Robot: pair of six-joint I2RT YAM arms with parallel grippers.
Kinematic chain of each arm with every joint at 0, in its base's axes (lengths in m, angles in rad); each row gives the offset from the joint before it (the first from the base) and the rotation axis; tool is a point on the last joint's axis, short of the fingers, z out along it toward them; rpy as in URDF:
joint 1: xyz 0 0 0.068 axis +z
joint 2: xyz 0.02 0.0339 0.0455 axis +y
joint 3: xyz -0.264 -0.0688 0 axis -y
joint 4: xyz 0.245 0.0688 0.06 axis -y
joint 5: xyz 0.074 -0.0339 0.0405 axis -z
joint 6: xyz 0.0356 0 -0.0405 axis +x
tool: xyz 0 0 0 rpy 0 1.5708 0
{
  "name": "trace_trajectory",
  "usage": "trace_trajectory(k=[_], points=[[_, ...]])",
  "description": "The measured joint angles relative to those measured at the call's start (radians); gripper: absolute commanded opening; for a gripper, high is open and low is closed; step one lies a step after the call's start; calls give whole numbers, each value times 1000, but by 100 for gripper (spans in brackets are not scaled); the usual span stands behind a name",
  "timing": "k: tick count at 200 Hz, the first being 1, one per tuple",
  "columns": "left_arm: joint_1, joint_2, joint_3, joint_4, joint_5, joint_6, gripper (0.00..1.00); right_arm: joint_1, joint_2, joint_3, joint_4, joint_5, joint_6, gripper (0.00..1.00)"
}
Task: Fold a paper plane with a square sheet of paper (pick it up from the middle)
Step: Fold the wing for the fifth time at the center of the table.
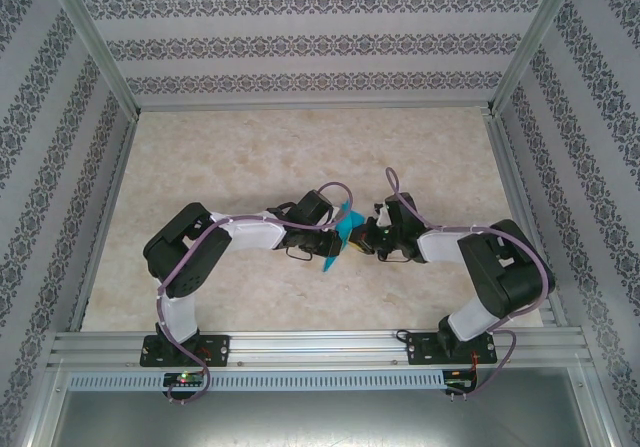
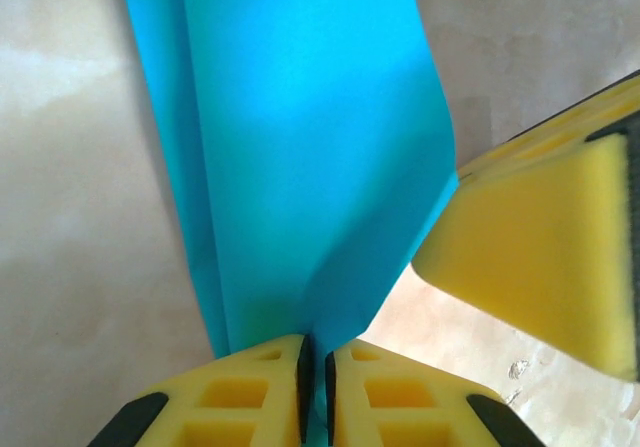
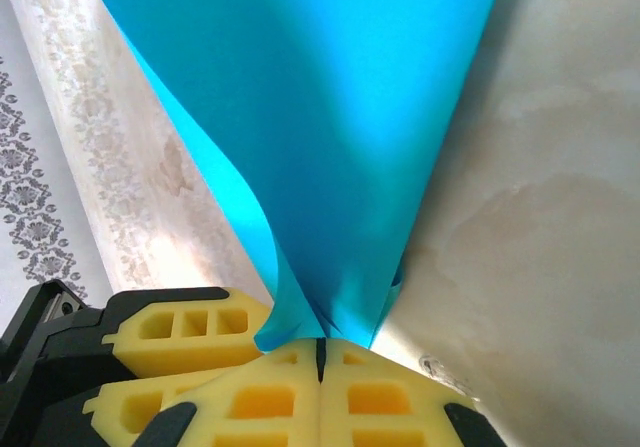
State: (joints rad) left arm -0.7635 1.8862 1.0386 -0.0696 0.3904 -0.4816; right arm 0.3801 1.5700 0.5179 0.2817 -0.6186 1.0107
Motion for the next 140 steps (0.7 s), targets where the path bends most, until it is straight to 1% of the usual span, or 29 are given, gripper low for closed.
trace_trajectory(k=[48,117,140], points=[[0,2,13,-5,14,18,30,-31,-10,17,-39,-5,-24,4],[2,2,15,-4,41,61,38,-45,-26,61,-62,-20,-49,4],[6,2,15,-4,59,80,38,-45,-27,71,-66,-26,-50,4]])
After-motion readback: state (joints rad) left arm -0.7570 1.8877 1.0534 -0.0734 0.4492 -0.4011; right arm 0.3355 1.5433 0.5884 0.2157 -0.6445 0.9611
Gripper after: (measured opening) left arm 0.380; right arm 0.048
